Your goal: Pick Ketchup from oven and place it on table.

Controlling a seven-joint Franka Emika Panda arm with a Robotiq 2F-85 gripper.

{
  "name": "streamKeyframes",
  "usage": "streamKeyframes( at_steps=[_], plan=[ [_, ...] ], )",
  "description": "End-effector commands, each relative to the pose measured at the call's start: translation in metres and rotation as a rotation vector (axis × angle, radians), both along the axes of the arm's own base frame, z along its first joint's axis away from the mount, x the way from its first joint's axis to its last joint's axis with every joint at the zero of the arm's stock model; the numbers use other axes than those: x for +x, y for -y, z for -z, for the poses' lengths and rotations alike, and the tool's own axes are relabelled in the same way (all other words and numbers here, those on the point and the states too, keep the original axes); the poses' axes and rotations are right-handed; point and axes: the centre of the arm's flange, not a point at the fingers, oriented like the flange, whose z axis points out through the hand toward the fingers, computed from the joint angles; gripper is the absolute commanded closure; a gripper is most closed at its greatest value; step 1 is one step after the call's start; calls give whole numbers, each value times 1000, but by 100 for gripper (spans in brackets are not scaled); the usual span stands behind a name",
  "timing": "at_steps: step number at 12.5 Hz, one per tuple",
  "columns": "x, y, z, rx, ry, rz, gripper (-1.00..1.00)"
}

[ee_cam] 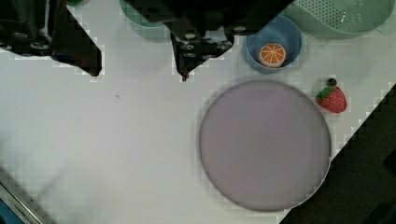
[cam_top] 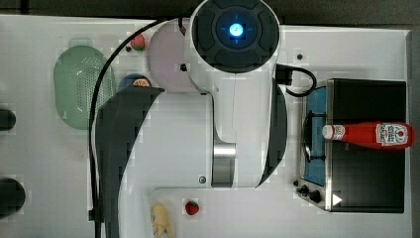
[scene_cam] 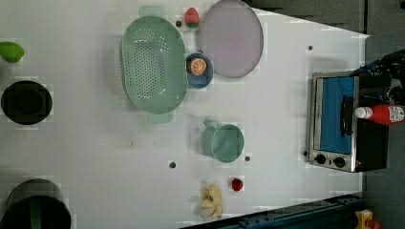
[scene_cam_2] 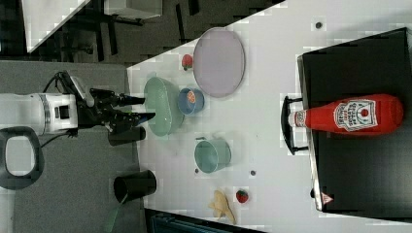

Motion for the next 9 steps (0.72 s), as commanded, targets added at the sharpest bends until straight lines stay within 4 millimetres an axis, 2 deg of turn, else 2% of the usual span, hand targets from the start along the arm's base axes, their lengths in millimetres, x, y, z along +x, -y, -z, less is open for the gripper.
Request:
streamKeyframes(
  at_steps=[1, 2, 3, 5, 9],
  plan=[
    [-61, 62, -52, -20, -5, 69, -49],
    [-60, 70, -49, -18, -10, 84, -100],
    [-60, 78, -46, -16, -15, 99, -100],
    [-60, 110, -35, -8, -33, 157, -100],
    [-63, 198, 1, 2, -69, 316, -100]
  ],
)
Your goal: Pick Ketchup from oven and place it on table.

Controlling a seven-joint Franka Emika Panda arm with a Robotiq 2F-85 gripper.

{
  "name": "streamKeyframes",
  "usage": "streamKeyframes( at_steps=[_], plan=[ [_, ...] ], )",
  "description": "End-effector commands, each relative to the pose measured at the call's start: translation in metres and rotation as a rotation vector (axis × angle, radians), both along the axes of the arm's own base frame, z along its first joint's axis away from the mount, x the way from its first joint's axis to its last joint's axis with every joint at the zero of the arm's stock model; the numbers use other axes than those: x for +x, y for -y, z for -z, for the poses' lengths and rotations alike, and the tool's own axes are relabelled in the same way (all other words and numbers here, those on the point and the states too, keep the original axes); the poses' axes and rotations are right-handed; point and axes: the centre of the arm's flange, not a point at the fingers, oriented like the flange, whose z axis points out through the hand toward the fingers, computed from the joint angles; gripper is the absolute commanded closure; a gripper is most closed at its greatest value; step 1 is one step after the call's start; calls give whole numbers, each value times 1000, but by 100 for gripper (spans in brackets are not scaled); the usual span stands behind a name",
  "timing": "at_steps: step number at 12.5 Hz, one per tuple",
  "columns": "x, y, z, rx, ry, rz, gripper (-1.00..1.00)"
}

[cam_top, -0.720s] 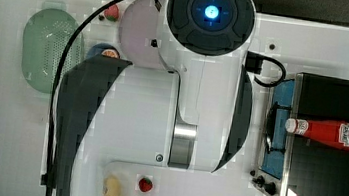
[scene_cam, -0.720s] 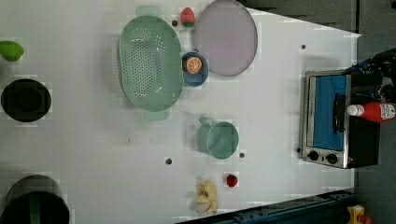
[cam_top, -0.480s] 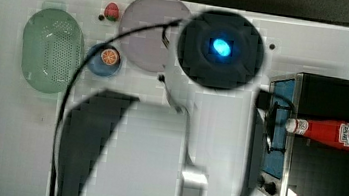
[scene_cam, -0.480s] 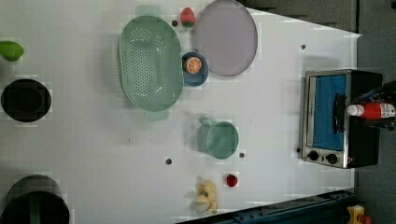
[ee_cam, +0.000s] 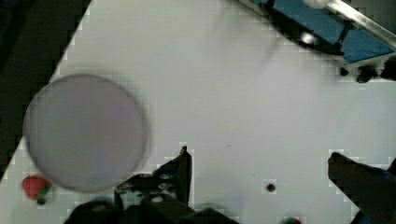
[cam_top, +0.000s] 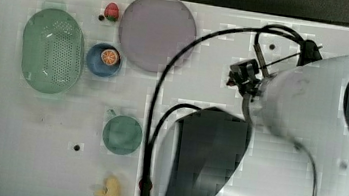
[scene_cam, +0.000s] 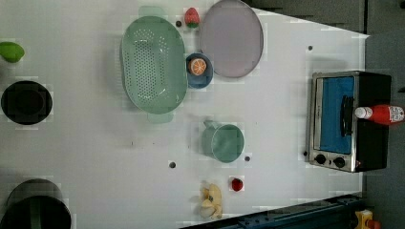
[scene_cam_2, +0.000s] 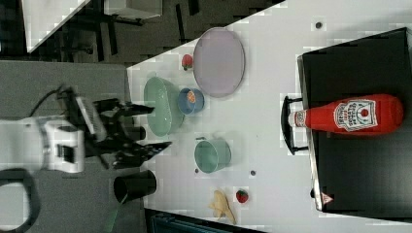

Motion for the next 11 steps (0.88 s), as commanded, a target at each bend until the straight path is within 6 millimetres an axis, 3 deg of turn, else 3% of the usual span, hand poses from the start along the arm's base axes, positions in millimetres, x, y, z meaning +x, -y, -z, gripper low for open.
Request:
streamKeyframes(
  at_steps=[1, 7, 11],
  plan=[
    [-14, 82, 29, -5, -39, 103, -100],
    [-30, 208, 73, -103, 52, 321, -100],
    [-40, 264, 100, -192, 98, 405, -100]
  ],
)
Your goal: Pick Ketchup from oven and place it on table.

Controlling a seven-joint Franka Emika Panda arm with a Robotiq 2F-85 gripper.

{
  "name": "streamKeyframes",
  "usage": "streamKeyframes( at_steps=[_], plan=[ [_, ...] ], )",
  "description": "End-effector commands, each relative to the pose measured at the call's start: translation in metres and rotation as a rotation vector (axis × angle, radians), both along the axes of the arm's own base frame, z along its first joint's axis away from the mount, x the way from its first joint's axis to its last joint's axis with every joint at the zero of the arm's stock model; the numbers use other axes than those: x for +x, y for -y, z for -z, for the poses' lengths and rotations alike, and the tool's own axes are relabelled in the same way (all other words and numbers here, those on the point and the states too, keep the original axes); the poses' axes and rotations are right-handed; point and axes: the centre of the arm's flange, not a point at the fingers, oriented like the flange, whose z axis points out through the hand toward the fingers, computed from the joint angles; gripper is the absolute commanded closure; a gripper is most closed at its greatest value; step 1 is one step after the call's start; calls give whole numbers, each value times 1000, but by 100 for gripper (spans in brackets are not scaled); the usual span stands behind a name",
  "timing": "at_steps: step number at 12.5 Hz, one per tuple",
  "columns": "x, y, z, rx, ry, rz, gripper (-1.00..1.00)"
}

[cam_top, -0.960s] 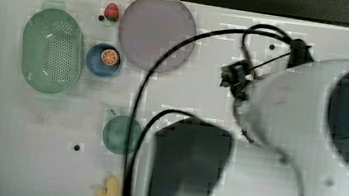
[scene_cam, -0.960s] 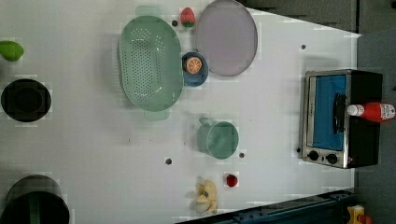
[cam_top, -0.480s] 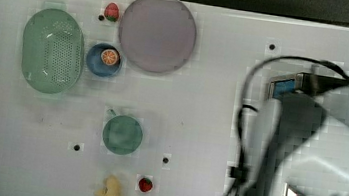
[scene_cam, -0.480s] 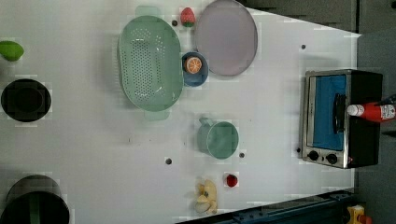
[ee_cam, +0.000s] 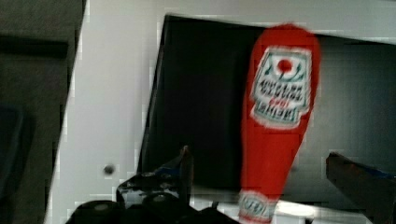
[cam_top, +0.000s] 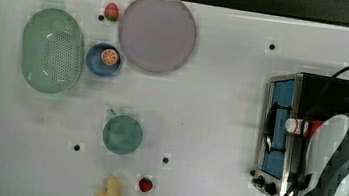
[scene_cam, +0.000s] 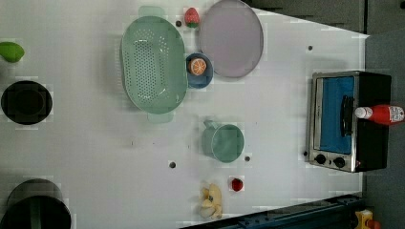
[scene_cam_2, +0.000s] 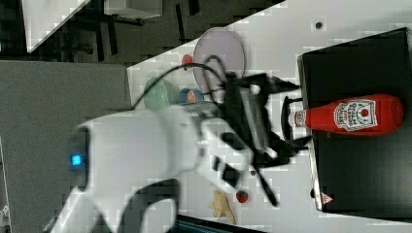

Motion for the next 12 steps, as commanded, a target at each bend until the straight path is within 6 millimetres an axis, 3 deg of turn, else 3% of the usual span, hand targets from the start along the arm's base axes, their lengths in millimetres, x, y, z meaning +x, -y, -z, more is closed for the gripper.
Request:
streamKeyframes(
  at_steps=[1, 4, 12],
  plan=[
    [-18, 29, 17, 2, -2, 24, -100],
    [-25, 45, 44, 83, 24, 112, -100],
    [-17, 56, 105, 104, 6, 165, -99]
  ],
)
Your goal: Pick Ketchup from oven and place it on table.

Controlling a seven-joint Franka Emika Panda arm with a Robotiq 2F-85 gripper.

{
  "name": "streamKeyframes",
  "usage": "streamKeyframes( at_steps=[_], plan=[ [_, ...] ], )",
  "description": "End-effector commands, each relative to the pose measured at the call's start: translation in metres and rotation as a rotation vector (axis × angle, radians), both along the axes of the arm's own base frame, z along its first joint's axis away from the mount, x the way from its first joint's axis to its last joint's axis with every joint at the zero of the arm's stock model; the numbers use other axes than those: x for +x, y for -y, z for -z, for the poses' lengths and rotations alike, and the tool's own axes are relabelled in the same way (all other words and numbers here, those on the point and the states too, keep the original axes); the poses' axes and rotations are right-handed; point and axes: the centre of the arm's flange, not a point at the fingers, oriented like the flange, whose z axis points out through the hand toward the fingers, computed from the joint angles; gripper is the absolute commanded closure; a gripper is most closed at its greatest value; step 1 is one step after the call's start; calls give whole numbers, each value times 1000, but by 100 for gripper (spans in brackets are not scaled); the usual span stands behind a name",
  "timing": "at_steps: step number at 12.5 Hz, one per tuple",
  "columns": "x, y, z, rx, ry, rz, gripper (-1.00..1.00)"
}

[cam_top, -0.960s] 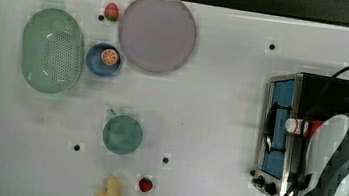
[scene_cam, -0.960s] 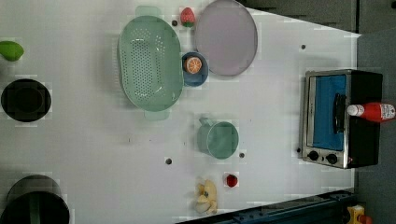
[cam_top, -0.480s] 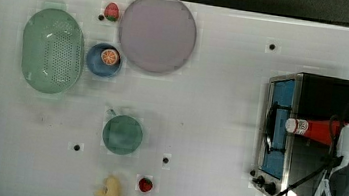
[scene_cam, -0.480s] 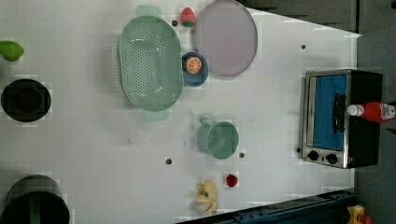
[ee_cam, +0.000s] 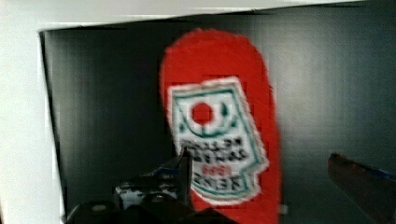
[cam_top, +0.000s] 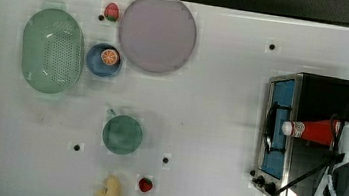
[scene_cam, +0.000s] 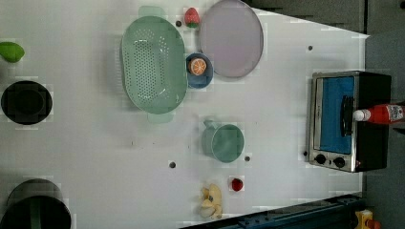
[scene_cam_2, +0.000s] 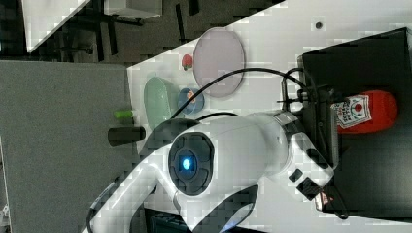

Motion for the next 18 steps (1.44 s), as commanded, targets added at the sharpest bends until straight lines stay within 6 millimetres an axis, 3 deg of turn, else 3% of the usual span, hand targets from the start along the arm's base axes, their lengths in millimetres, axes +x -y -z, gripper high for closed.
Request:
streamKeyframes(
  at_steps=[1, 2, 3, 4, 5, 6, 7, 8, 9, 13, 15, 17, 18],
  plan=[
    [1, 1, 30, 38, -50, -29, -60],
    [1, 1, 29, 37, -48, -30, -36],
    [1, 2, 26, 35, -44, -29, -27],
    [6, 0, 5, 23, -16, -38, -26],
    [15, -8, -39, 37, -1, -66, -27],
    [20, -18, -62, 62, -3, -86, -27],
    [35, -43, -110, 80, 18, -140, -27],
    [45, -60, -131, 79, 32, -178, -27],
    [62, -92, -152, 74, 45, -245, -26],
    [104, -209, -169, 125, 35, -463, -27],
    [119, -264, -162, 158, 6, -559, -27],
    [134, -337, -151, 186, -16, -683, -26],
    [134, -370, -130, 208, -58, -735, -27]
  ],
)
